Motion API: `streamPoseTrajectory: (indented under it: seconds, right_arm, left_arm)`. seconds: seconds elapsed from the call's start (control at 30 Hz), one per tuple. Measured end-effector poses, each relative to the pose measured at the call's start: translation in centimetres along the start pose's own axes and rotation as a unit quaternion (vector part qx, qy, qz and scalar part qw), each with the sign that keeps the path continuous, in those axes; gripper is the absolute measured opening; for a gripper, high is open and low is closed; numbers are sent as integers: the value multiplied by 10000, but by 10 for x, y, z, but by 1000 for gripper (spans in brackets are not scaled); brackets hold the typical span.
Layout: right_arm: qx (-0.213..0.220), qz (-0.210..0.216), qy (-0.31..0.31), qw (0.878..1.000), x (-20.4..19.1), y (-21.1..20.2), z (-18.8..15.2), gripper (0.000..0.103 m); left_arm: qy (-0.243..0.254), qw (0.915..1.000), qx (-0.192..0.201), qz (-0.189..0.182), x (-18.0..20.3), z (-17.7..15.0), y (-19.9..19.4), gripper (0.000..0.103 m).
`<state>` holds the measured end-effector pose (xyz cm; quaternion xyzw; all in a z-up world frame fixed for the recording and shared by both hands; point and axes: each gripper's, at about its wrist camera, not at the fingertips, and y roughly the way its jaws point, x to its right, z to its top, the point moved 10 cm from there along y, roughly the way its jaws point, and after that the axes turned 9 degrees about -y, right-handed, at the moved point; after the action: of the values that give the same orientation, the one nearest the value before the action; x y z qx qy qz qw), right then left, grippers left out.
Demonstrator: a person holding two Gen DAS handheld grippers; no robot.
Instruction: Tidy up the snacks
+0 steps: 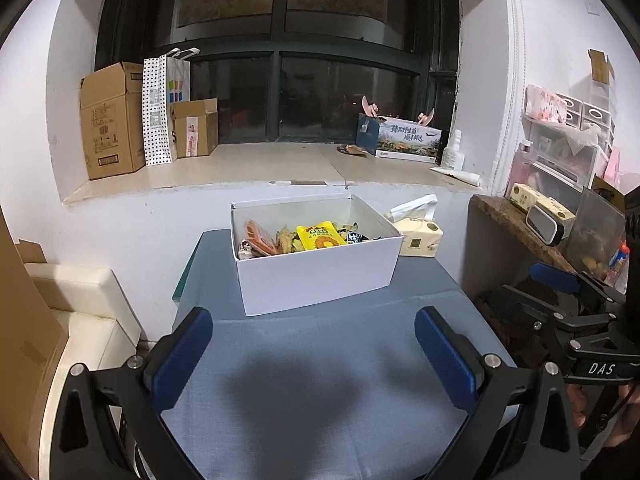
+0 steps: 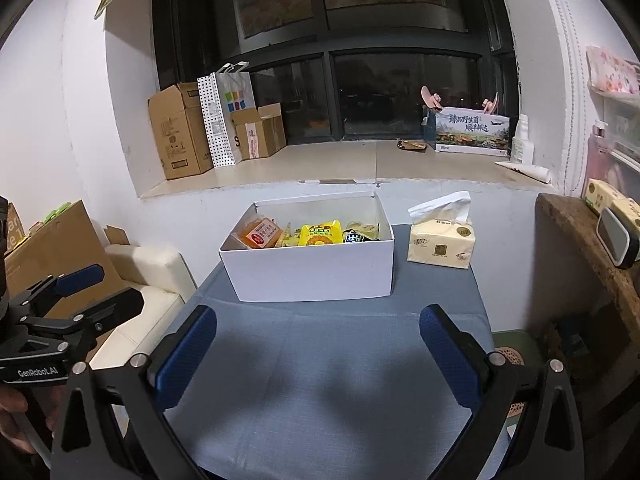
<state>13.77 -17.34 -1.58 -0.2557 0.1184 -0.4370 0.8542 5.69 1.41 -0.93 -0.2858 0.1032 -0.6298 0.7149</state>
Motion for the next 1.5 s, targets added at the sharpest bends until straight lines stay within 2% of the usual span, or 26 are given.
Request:
streamPoseTrajectory:
  seconds: [1.5]
  right_arm:
    - [-46,-1,-65,10000,-6,1,-2,103]
  left_arm:
    - [79,9999,-90,-14,-2,-2,2,103]
